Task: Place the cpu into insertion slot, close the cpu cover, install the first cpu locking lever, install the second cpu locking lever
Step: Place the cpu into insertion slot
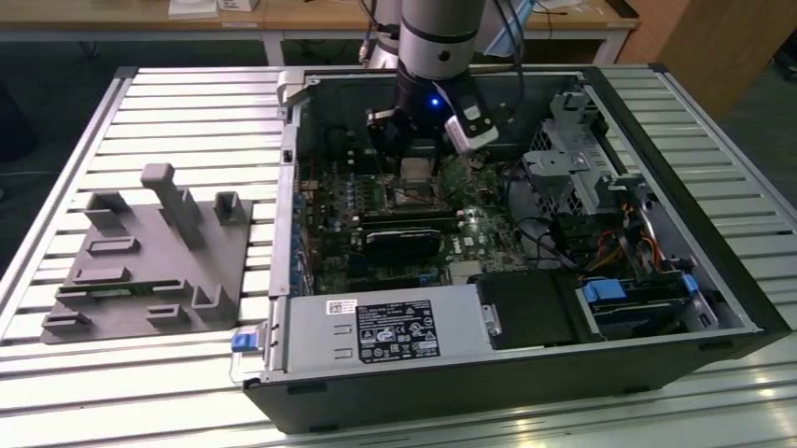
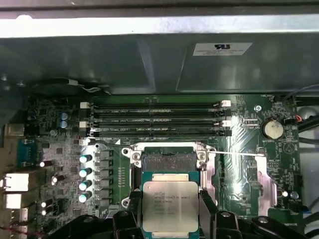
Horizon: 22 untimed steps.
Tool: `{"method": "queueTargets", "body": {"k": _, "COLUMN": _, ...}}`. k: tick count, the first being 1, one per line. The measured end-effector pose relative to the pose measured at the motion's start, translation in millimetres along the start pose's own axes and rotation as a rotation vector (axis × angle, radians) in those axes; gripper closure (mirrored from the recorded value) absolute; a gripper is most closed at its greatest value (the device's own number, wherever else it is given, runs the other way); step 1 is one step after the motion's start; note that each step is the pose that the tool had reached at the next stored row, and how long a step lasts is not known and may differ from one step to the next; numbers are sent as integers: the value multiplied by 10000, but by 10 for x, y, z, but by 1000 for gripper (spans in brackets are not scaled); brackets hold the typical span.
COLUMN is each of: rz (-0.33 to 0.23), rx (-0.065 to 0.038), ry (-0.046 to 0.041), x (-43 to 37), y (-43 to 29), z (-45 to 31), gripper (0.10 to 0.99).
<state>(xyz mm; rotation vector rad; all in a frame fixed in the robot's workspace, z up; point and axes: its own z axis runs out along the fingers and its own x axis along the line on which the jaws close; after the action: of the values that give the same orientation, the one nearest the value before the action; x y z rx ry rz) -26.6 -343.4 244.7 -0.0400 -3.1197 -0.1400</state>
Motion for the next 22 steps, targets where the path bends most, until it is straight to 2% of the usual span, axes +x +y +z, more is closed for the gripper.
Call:
{"method": "queueTargets", "body": {"k": 6, "rz": -1, "rx": 0, "ry": 0, "x": -4, "y": 3, "z": 100, "gripper": 545}}
{"method": "queueTargets", "body": {"k": 12, "rz": 24, "rx": 7, "ry": -2, "x": -4, "y": 3, "z": 103, "gripper": 545}}
{"method": "queueTargets", "body": {"k": 22, "rz": 1807, "rx": -29, "ry": -161, "x": -4, "y": 2, "z": 120, "gripper": 545}}
